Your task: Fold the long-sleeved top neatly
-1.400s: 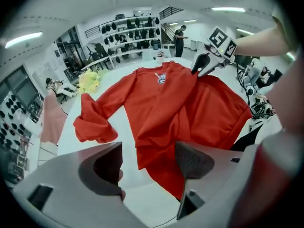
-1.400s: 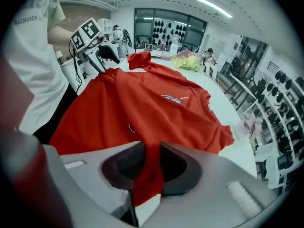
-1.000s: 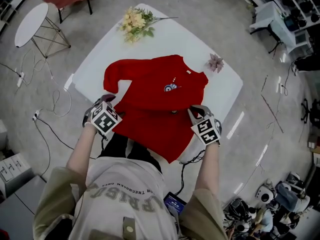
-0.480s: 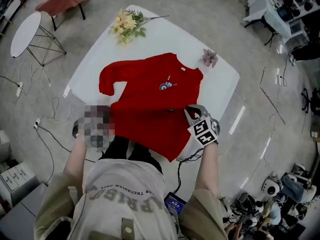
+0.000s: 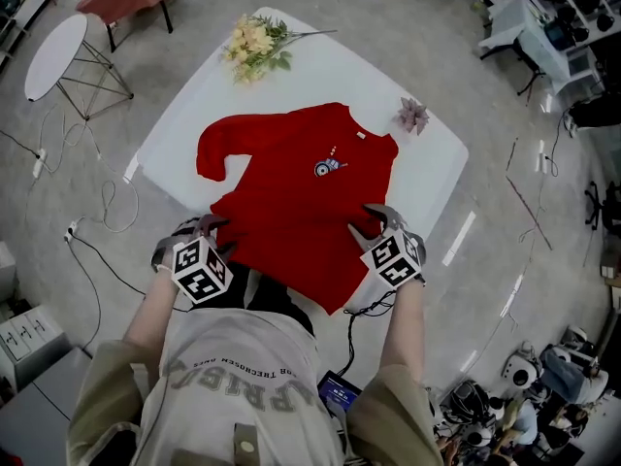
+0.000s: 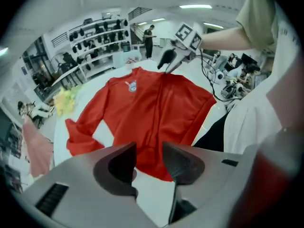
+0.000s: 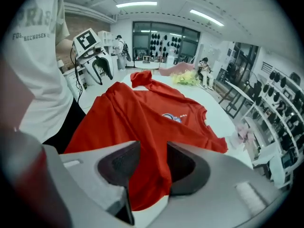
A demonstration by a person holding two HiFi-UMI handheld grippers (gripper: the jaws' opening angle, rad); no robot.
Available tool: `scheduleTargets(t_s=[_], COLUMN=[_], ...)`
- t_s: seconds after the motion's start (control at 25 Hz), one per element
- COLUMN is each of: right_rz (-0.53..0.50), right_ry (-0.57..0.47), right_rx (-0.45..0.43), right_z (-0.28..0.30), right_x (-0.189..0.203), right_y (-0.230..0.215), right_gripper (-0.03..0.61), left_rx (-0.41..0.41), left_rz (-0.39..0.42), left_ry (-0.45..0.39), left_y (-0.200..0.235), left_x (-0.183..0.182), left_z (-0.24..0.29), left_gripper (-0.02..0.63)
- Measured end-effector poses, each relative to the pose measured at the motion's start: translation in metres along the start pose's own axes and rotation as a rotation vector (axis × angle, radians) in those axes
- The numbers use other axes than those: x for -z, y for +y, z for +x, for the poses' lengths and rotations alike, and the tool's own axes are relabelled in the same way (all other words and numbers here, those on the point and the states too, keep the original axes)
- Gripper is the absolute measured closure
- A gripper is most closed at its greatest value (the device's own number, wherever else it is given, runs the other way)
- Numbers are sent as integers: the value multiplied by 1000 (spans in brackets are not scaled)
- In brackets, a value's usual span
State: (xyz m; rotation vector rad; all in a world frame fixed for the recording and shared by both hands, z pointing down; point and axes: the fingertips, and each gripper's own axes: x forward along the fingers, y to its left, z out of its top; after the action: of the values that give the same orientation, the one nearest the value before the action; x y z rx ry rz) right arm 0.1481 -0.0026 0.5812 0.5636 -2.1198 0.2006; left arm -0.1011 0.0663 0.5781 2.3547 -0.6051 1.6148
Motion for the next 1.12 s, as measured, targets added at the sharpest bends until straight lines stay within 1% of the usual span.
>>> scheduleTargets(t_s=[0.04, 0.12, 0.16, 0.2, 0.24, 0.32, 0.36, 0.44, 0.52, 0.6, 0.68, 0.76, 0.84, 0.88, 0.96, 1.0, 1.04, 1.08, 1.12], right_rz=[-18, -39, -42, -38, -30, 7, 34, 88, 130, 155, 152, 133, 130, 142, 169, 162, 143, 123, 105], right_ry=[9, 27, 31, 32, 30, 17, 6, -15, -16, 16, 82, 134, 142, 137, 126, 117, 99, 69, 34], right_rx=[-23, -65, -71, -71, -68, -50, -33, 16, 50, 41, 17, 1, 3, 6, 0, -2, 1, 3, -4], right_z=[4, 12, 14, 15, 14, 14, 14, 19, 30, 47, 60, 66, 67, 68, 68, 66, 62, 55, 47], right_x=[-3, -5, -5, -5, -4, -3, -2, -2, -1, 3, 10, 18, 24, 27, 28, 26, 20, 12, 4], right_y=[5, 12, 12, 9, 5, -8, -18, -42, -64, -78, -85, -92, -103, -107, -111, -109, -108, -105, -99], right_gripper=[416, 417, 417, 417, 417, 417, 417, 417, 417, 417, 417, 417, 417, 417, 417, 417, 417, 416, 416], left_rx=[0, -17, -29, -38, -39, -33, -41, -70, -64, -34, -9, 17, 43, 47, 24, 2, -24, -49, -61], left_rz=[42, 103, 123, 139, 146, 135, 131, 149, 167, 171, 176, 167, 149, 144, 127, 103, 64, 14, -37], left_ry=[21, 100, 143, 174, 185, 154, 127, 94, 96, 112, 126, 136, 162, 179, 193, 178, 141, 84, 23], left_y=[-7, -14, -14, -14, -15, -19, -20, -22, -28, -37, -46, -53, -58, -59, -57, -54, -49, -42, -35], left_x=[-5, -3, 1, 4, 6, 6, 6, 10, 18, 25, 29, 32, 39, 45, 55, 56, 51, 40, 26], left_z=[13, 38, 46, 50, 50, 38, 30, 17, 16, 20, 24, 30, 37, 40, 37, 31, 21, 10, 2], left_gripper=[446, 481, 506, 549, 578, 589, 589, 591, 591, 591, 591, 591, 594, 594, 594, 593, 591, 588, 556])
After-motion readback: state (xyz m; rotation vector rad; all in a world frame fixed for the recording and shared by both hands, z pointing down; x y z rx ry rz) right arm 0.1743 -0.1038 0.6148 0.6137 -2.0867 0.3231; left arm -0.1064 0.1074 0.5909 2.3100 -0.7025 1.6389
